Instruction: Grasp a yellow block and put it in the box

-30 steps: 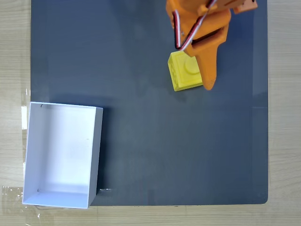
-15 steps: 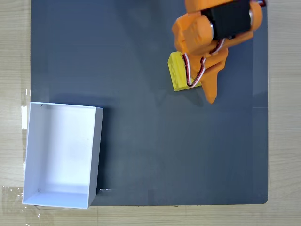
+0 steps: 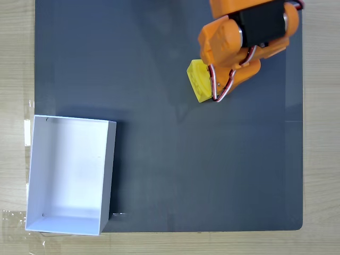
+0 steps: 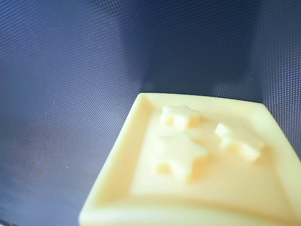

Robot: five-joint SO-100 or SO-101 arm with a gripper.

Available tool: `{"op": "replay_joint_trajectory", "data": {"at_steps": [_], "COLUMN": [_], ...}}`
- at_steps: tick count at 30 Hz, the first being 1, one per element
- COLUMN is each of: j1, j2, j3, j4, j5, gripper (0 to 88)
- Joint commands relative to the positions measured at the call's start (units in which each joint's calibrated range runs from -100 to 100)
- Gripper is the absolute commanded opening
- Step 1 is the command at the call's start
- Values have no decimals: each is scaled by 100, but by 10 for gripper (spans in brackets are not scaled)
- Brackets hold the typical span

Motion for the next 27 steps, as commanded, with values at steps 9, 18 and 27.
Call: {"op": "replay_joint_trajectory", "data": {"at_steps": [9, 18, 27], "j1": [628, 2429, 3683], "j2": [-626, -668, -185], "j3": [-2418, -3521, -3358], "j4": [-780, -2769, -3476], "j5": [-98, -161, -135], "gripper": [134, 135, 139]}}
